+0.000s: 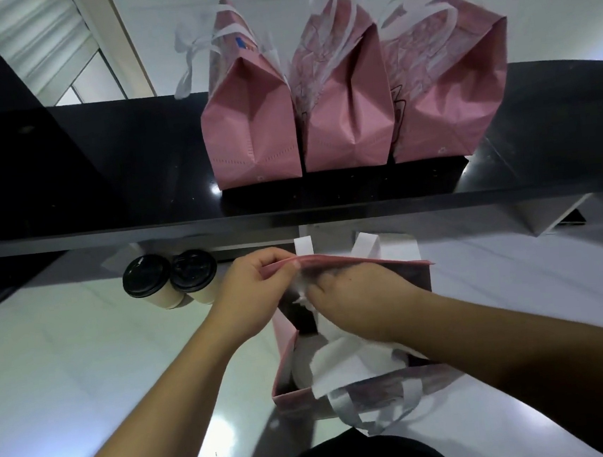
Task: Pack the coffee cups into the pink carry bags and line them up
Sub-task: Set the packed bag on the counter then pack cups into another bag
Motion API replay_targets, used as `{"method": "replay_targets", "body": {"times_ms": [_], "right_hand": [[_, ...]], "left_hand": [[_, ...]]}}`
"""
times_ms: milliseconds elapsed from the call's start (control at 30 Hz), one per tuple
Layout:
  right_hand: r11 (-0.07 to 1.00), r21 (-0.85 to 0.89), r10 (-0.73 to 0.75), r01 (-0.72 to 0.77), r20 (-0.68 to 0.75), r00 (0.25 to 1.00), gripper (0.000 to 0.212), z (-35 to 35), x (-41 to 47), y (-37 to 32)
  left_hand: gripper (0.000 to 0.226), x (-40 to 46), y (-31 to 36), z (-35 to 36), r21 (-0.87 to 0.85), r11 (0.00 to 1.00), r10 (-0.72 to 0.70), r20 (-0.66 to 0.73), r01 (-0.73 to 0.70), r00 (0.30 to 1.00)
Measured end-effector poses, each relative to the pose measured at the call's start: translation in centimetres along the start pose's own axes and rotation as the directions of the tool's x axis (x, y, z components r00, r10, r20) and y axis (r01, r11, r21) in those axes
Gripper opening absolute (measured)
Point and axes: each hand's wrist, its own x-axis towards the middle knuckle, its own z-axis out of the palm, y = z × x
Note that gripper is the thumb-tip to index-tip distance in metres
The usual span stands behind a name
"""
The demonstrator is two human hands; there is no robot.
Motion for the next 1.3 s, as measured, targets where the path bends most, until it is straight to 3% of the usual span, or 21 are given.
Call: {"method": "replay_targets", "body": {"times_ms": [67, 100, 200, 300, 367, 467, 567, 700, 833, 900, 1033, 1167, 1300], "right_hand": [[0.999, 0.026, -0.025, 0.028, -0.102, 0.994, 0.019, -0.2, -0.6, -0.3], [0.997, 0.036, -0.058, 0.061, -0.086, 0.995, 0.019, 0.0, -0.9, -0.6], [0.985, 0.09, -0.16, 0.145, 0.19, 0.969, 0.022, 0.5, -1.5, -1.5], [0.972, 0.154, -0.22, 0.18, 0.307, 0.926, 0.024, 0.8, -2.4, -1.8], [0.963, 0.236, -0.22, 0.133, 0.393, 0.893, 0.021, 1.1, -2.6, -1.9], [0.897, 0.431, -0.186, -0.094, 0.563, 0.805, 0.031, 1.3, -2.5, -1.4], [0.909, 0.406, -0.189, -0.095, 0.603, 0.775, 0.048, 1.8, -2.9, -1.1], [0.945, 0.327, -0.19, 0.021, 0.495, 0.848, 0.018, 3.4, -3.2, -1.4], [0.966, 0.248, -0.172, 0.067, 0.427, 0.888, 0.011, 3.4, -3.2, -1.6], [0.967, 0.253, -0.136, 0.015, 0.466, 0.874, 0.013, 3.3, -3.3, -2.0], [0.884, 0.43, -0.096, -0.184, 0.551, 0.829, 0.034, 0.9, -3.5, -1.0], [0.796, 0.538, 0.092, -0.276, 0.344, 0.934, 0.032, -2.2, -5.2, 0.7], [0.657, 0.687, 0.305, -0.311, 0.134, 0.943, 0.018, -4.6, -9.2, 2.4]], "left_hand": [[0.017, 0.0, -0.1, 0.0, 0.004, 1.0, -0.01, 0.012, 0.01, 1.0], [0.016, -0.1, -0.1, 0.1, 0.011, 1.0, -0.014, 0.015, 0.014, 1.0], [0.016, -0.1, -0.1, 0.2, 0.005, 1.0, -0.012, 0.017, 0.012, 1.0], [0.015, -0.1, 0.0, 0.2, 0.019, 1.0, -0.007, 0.013, 0.007, 1.0], [0.014, -0.1, -0.1, 0.1, 0.028, 1.0, -0.009, 0.012, 0.009, 1.0], [0.014, 0.0, 0.0, 0.1, 0.026, 1.0, -0.013, 0.017, 0.012, 1.0], [0.017, 0.0, 0.3, 0.1, 0.019, 1.0, -0.014, 0.014, 0.014, 1.0], [0.019, -0.1, 0.5, 0.2, -0.018, 1.0, -0.017, 0.016, 0.017, 1.0], [0.019, -0.1, 0.4, 0.2, -0.024, 0.999, -0.03, 0.026, 0.03, 0.999], [0.019, -0.2, 0.3, 0.1, -0.035, 0.999, -0.029, 0.026, 0.029, 0.999], [0.018, -0.4, 0.1, -0.3, 0.006, 0.999, -0.035, 0.044, 0.034, 0.998], [0.015, -0.8, 0.1, -0.9, 0.07, 0.997, -0.02, 0.101, 0.013, 0.995], [0.014, -1.7, 0.1, -1.5, 0.101, 0.995, -0.005, 0.18, -0.014, 0.984]]}}
